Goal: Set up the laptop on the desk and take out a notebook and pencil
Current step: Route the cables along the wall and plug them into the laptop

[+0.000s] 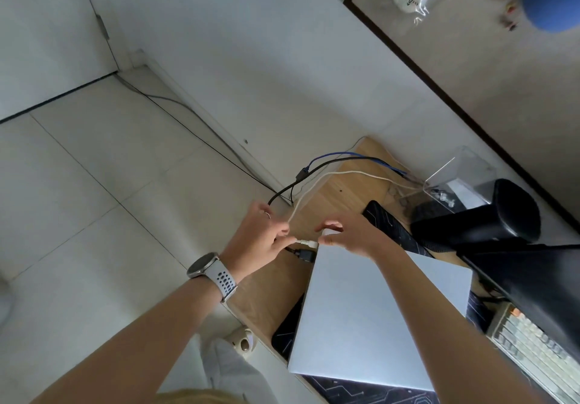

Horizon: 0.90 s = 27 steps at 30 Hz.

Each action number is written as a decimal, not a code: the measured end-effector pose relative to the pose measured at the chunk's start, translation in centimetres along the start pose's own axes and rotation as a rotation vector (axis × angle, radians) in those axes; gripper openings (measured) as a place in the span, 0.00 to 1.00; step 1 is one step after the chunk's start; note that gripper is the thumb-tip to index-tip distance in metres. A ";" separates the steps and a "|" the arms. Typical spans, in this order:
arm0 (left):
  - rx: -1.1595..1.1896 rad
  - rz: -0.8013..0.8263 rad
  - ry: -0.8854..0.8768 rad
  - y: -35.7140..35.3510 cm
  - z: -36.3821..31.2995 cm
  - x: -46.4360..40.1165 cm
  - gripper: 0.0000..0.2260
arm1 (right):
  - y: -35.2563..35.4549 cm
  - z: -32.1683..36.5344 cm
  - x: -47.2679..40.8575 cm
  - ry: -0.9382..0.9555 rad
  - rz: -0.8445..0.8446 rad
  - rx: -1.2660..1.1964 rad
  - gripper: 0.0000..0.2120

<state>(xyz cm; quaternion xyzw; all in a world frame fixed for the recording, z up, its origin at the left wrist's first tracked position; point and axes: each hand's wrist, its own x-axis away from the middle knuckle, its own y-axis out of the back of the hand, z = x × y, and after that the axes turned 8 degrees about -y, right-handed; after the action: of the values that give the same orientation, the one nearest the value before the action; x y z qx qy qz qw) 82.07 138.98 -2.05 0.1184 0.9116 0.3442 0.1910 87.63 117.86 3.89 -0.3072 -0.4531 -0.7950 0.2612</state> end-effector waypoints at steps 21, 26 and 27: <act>0.062 -0.191 0.476 2.2 11.4 -6.5 0.25 | 8.5 10.2 -12.8 0.037 -0.263 0.261 0.10; 0.062 -0.143 0.509 2.7 17.1 -9.5 0.26 | 9.2 11.3 -21.6 -0.127 -0.168 0.495 0.12; 0.066 -0.124 0.523 2.6 18.3 -10.1 0.26 | 9.2 11.1 -23.1 -0.157 -0.152 0.517 0.13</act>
<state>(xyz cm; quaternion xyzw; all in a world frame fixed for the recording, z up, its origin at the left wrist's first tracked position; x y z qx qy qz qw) 99.22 148.06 -10.24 -0.0245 0.9462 0.3209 -0.0344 112.41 126.67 -3.27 -0.2561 -0.6815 -0.6441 0.2346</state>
